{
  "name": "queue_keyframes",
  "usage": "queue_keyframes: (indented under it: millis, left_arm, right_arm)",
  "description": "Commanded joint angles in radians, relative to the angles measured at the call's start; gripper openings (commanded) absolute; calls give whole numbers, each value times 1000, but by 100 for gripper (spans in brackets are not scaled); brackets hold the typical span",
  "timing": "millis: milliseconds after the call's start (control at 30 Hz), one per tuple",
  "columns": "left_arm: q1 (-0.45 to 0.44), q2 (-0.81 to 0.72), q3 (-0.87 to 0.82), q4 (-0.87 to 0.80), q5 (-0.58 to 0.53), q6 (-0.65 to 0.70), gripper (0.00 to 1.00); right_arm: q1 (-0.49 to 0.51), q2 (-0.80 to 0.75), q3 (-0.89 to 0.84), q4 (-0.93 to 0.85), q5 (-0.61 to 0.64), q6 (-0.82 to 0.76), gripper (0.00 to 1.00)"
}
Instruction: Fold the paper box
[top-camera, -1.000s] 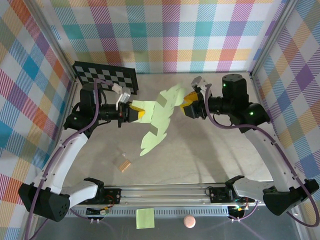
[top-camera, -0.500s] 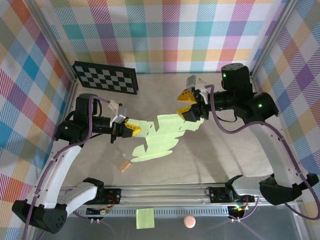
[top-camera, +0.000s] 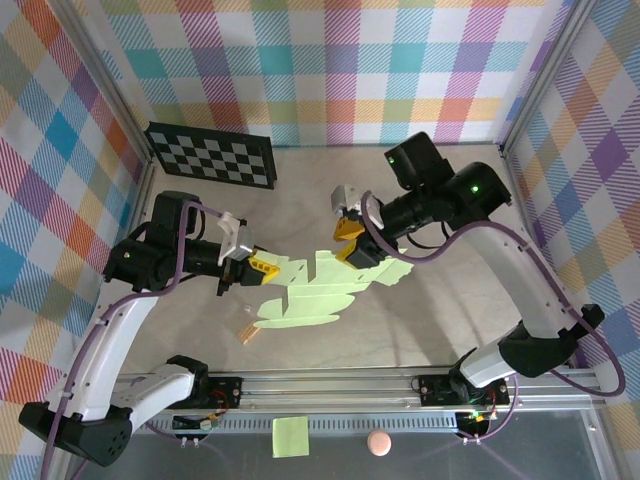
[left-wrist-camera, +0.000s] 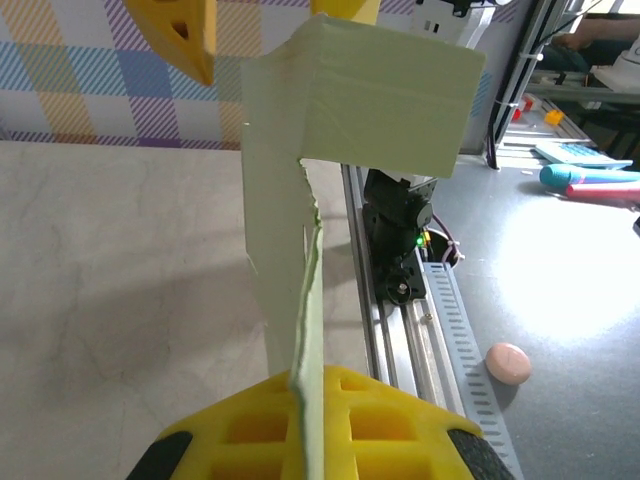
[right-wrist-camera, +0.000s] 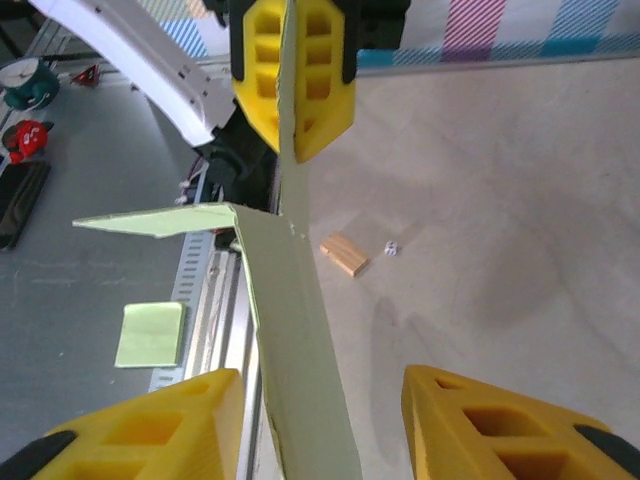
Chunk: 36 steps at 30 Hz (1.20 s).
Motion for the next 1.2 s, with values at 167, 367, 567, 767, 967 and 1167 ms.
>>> queue_keyframes:
  millis: [167,367,567,767,967,1167]
  left_arm:
    - [-23,-21,37,-25,12,46,0]
    - [-33,-23,33,-23,8,47,0]
    - [-36,-26,31,-22,-5,46,0]
    - [-37,-28,25,-17,-5,47,0]
    - [-38,-29,21,-10,-4,45,0]
    - [-38,-36,9,21,-28,32,0]
  right_arm:
    - [58,20,10,-99,39,-81,34]
    - [78,28,-14,-105,76,-94,28]
    - [90,34,-34,-106,90,-93,22]
    - [95,34,-47,-101,100,-93,18]
    - [98,32,-50,-101,106,-97,11]
    - [98,22,-51,-94,114,-93,0]
